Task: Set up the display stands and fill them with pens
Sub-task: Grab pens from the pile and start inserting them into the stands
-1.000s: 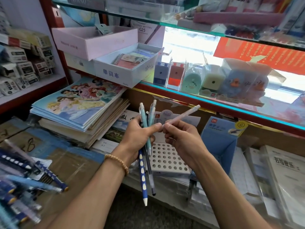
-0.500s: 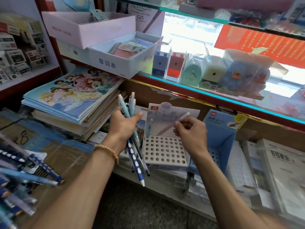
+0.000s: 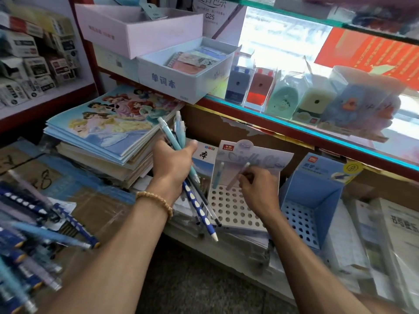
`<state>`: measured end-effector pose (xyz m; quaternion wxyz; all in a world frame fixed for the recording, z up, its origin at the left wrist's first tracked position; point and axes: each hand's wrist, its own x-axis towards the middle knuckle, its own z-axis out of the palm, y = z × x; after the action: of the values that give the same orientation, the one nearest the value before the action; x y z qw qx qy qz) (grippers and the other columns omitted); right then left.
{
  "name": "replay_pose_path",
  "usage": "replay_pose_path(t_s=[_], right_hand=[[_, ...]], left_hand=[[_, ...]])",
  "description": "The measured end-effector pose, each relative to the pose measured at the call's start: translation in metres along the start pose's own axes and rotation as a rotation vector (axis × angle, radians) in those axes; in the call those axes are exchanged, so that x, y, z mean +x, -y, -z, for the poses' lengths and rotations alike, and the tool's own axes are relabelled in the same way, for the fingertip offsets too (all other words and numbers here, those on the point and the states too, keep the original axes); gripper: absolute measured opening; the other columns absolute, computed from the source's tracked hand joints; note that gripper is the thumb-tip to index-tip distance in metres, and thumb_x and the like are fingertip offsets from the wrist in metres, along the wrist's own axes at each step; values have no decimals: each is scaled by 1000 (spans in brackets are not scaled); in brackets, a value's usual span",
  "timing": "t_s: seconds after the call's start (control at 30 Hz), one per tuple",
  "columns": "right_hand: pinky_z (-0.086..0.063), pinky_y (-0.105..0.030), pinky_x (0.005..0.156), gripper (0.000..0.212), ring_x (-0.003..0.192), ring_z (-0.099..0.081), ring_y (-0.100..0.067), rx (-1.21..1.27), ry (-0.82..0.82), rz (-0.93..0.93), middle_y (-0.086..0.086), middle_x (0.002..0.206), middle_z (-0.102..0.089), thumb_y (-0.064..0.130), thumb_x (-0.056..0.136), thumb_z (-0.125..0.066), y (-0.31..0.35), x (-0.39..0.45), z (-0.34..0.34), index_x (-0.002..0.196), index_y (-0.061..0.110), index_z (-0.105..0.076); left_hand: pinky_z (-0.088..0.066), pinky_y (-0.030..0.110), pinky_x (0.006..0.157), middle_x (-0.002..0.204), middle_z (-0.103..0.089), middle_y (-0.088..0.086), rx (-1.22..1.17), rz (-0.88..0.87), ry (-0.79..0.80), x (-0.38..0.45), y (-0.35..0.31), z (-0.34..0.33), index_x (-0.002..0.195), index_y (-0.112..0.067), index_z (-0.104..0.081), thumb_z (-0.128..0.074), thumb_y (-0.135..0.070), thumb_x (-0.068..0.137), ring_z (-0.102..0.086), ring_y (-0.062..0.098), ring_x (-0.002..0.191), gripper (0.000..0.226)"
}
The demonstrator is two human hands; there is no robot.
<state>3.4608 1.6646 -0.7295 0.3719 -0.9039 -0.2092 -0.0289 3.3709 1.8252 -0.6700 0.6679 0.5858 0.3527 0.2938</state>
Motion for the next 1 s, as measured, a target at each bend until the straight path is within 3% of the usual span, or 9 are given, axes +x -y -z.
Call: replay_pose_path(t_s=[0.07,0.2,0.33,0.57,0.63,0.73,0.83,0.9,1.0], right_hand=[[-53,-23,66,12,70,-61,-2,1,54,21,7,83,-69,13,95,-63,2,2,-5,91,13,-74],[-57,-39,77,14,76,-65,-10,-8,127,12,0,84,-73,14,94,-65,-3,8,-13,83,11,-74],[-57,-43,79,15,78,-67,-14,-48,148,0,-1,83,-73,17,94,-65,-9,14,-14,83,12,-73],[-54,-43,57,41,52,-61,-22,-4,70,-91,-3,56,-65,36,95,-62,7,-1,8,61,13,-66],[-56,-42,62,41,62,-67,-25,113,121,-103,-5,64,-69,40,97,-58,24,-13,20,68,12,-68],[-58,-32,63,39,66,-70,-19,368,337,-172,-6,74,-72,47,96,-56,49,-30,39,88,11,-67],[-58,-25,61,47,68,-72,-17,482,534,-236,-7,79,-74,51,80,-70,56,-35,53,102,10,-61],[-58,-26,62,53,72,-74,-22,527,630,-258,-11,83,-76,42,73,-78,56,-36,59,109,9,-57],[-58,-27,59,43,67,-71,-24,667,635,-263,-17,81,-75,16,80,-78,51,-38,63,113,-1,-56]], left_hand=[[-55,33,67,92,-65,5,-6,3,-13,1,2,0,109,-11,-58,-74,-18,87,-62,18,74,27],[-53,28,64,92,-64,3,-38,6,-61,3,3,1,111,-14,-56,-73,-18,88,-61,15,72,29],[-53,28,64,89,-61,2,-70,0,-106,3,1,0,113,-13,-53,-71,-17,89,-59,13,69,31],[-57,27,70,100,-63,1,-144,1,-260,1,2,-2,115,-17,-49,-70,-16,90,-66,13,82,32],[-54,20,66,103,-62,0,-178,-16,-327,1,3,-2,113,-19,-47,-69,-16,90,-64,7,82,32],[-49,15,62,106,-60,-1,-241,-33,-405,2,4,-2,115,-23,-43,-69,-17,91,-62,2,81,36],[-51,13,63,110,-59,-1,-296,-42,-471,0,4,-6,115,-23,-41,-69,-17,91,-62,2,83,37],[-54,15,67,110,-59,0,-331,-29,-502,-2,5,-9,115,-20,-43,-68,-17,91,-64,5,88,35],[-56,16,68,111,-61,3,-379,26,-518,-5,7,-14,120,-13,-47,-68,-17,91,-65,7,88,37]])
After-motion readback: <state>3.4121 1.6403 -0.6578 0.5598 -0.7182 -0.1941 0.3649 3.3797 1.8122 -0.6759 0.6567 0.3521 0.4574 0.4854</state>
